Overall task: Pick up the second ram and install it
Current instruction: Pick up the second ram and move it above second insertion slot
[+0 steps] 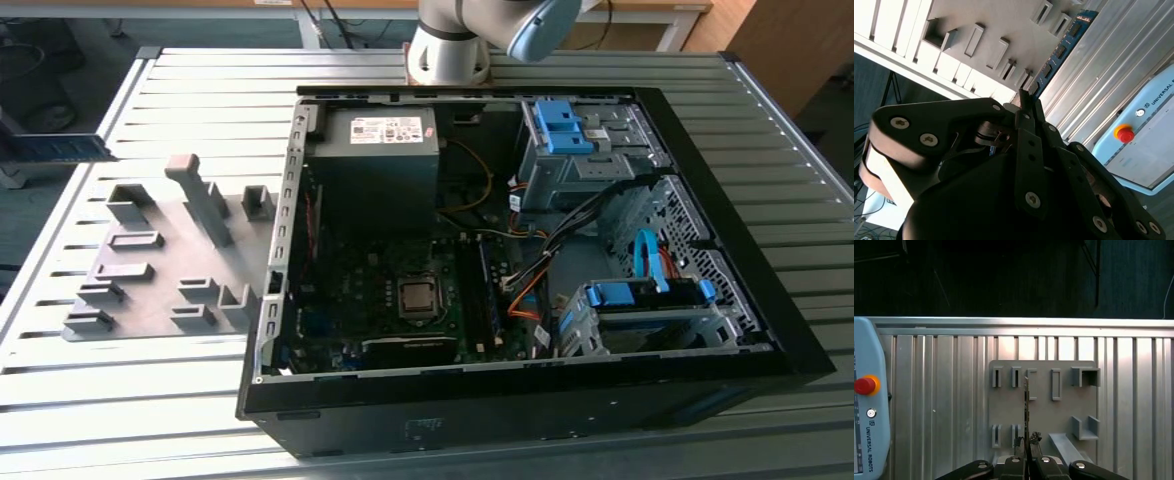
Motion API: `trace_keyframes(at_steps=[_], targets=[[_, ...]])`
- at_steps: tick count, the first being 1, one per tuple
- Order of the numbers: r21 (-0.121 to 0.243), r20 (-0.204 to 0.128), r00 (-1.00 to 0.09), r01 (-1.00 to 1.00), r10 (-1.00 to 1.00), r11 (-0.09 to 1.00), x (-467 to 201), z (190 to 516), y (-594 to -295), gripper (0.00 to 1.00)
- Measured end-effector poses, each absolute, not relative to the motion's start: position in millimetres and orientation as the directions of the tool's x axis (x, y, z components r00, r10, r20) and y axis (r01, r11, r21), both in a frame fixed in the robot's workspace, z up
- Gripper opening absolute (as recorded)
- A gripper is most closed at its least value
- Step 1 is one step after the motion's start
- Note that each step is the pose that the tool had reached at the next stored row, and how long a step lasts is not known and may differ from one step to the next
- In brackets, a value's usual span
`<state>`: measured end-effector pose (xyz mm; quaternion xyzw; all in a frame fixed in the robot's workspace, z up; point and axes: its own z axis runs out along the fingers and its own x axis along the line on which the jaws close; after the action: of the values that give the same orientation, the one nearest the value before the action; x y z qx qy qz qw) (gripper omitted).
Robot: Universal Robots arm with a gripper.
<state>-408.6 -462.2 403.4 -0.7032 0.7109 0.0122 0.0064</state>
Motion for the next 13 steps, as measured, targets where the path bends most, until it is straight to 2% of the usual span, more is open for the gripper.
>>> trace_keyframes(at_steps=[13], targets=[[0.008,-0.026,-0.011,-1.0,-1.0,0.011,-408.6,410.3,-462.2,0.14]])
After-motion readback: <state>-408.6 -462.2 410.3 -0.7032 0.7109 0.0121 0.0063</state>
